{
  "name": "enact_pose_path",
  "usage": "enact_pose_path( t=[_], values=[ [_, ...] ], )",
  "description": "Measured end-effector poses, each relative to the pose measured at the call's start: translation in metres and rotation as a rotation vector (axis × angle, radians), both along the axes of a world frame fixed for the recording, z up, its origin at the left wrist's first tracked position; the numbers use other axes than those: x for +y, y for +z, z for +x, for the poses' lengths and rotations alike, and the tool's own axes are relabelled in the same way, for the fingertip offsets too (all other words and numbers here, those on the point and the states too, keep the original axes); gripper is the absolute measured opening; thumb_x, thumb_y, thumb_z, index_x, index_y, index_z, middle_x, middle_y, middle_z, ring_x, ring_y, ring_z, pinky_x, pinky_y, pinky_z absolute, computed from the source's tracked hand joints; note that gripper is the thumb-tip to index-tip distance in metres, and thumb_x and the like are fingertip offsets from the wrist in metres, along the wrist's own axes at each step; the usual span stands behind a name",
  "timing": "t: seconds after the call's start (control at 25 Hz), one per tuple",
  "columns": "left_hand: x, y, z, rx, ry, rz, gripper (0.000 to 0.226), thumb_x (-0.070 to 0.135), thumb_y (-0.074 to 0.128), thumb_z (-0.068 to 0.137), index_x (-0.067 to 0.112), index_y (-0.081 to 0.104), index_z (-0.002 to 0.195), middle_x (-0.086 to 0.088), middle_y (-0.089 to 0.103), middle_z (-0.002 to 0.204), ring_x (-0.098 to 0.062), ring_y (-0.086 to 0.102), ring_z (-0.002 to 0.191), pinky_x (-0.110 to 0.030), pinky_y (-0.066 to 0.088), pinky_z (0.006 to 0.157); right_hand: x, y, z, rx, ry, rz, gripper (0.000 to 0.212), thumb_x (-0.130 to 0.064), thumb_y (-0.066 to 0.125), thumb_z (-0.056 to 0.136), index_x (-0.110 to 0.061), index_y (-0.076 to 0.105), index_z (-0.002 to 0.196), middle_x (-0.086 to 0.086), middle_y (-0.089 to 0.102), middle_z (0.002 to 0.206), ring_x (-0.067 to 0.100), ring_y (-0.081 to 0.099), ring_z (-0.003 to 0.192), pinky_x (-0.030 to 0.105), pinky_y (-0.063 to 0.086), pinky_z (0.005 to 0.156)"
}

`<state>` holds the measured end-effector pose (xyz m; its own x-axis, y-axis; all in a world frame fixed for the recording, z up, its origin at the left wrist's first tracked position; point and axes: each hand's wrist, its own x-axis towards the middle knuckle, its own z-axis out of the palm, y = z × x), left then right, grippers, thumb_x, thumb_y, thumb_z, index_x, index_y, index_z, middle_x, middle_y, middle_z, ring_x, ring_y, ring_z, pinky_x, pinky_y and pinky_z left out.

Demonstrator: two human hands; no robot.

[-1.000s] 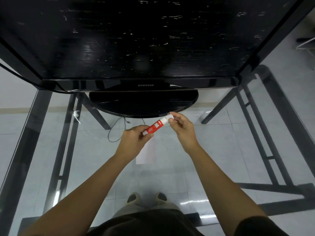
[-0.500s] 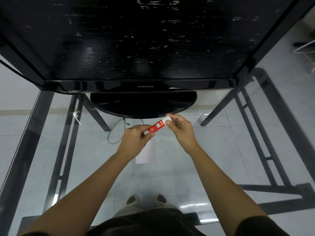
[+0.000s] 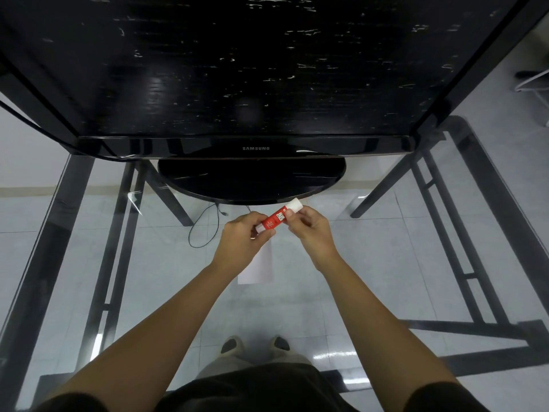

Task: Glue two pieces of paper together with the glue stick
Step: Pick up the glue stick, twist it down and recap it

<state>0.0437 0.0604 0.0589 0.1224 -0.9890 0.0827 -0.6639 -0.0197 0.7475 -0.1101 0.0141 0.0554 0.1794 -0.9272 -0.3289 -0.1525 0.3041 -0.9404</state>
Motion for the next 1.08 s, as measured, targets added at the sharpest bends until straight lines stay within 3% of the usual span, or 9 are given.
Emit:
enact_pose_path(
  t=[0.16, 0.36, 0.44, 0.64, 0.8, 1.08],
  values=[
    [-0.004, -0.018, 0.005, -0.036, -0.018, 0.204, 0.06, 0.034, 0.065, 0.083, 0.013, 0.043, 0.135, -0.01, 0.059, 0.125, -0.024, 0.058, 0.11, -0.033, 0.046, 0.09, -0.011, -0.004, -0.006, 0.069, -0.079, -0.021, 0.021, -0.031, 0.065, 0.085, -0.02, 0.063, 0.103, 0.001, 0.066, 0.097, 0.015, 0.063, 0.097, 0.029, 0.049, 0.092],
    [-0.001, -0.045, 0.031, -0.16, 0.045, 0.241, 0.053, 0.029, 0.046, 0.095, 0.009, 0.031, 0.142, -0.013, 0.038, 0.146, -0.027, 0.032, 0.136, -0.037, 0.03, 0.11, -0.017, -0.011, -0.016, 0.21, -0.068, -0.156, 0.02, -0.017, 0.066, 0.085, -0.017, 0.061, 0.105, -0.013, 0.065, 0.087, -0.001, 0.063, 0.086, 0.007, 0.049, 0.077],
    [0.001, -0.055, 0.041, -0.236, 0.052, 0.272, 0.054, 0.03, 0.037, 0.097, 0.008, 0.023, 0.144, -0.012, 0.025, 0.153, -0.026, 0.019, 0.142, -0.037, 0.022, 0.115, -0.015, -0.014, -0.017, 0.226, -0.035, -0.194, 0.016, -0.013, 0.065, 0.085, -0.021, 0.06, 0.099, -0.015, 0.066, 0.081, -0.005, 0.064, 0.081, 0.013, 0.051, 0.082],
    [0.011, -0.075, 0.053, -0.416, 0.068, 0.421, 0.057, 0.036, 0.018, 0.099, 0.01, 0.0, 0.147, -0.007, 0.0, 0.158, -0.024, -0.005, 0.145, -0.04, 0.007, 0.117, -0.01, -0.022, -0.014, 0.282, 0.038, -0.211, 0.012, -0.012, 0.062, 0.087, -0.02, 0.063, 0.096, 0.002, 0.07, 0.091, 0.016, 0.064, 0.097, 0.033, 0.048, 0.096],
    [0.018, -0.085, 0.057, -0.481, 0.069, 0.443, 0.058, 0.038, 0.015, 0.098, 0.011, -0.002, 0.146, -0.007, -0.003, 0.158, -0.025, -0.007, 0.144, -0.044, 0.009, 0.117, -0.01, -0.023, -0.012, 0.334, 0.079, -0.221, 0.022, -0.015, 0.063, 0.088, -0.01, 0.062, 0.109, 0.007, 0.069, 0.104, 0.018, 0.062, 0.102, 0.035, 0.048, 0.099],
    [0.018, -0.096, 0.059, -0.559, 0.07, 0.453, 0.063, 0.045, 0.002, 0.092, 0.013, -0.005, 0.146, -0.006, -0.004, 0.158, -0.024, -0.008, 0.144, -0.043, 0.007, 0.117, -0.014, -0.024, -0.011, 0.386, 0.104, -0.238, 0.021, -0.015, 0.063, 0.087, -0.01, 0.063, 0.108, 0.006, 0.068, 0.106, 0.017, 0.061, 0.103, 0.035, 0.048, 0.099]
  ],
)
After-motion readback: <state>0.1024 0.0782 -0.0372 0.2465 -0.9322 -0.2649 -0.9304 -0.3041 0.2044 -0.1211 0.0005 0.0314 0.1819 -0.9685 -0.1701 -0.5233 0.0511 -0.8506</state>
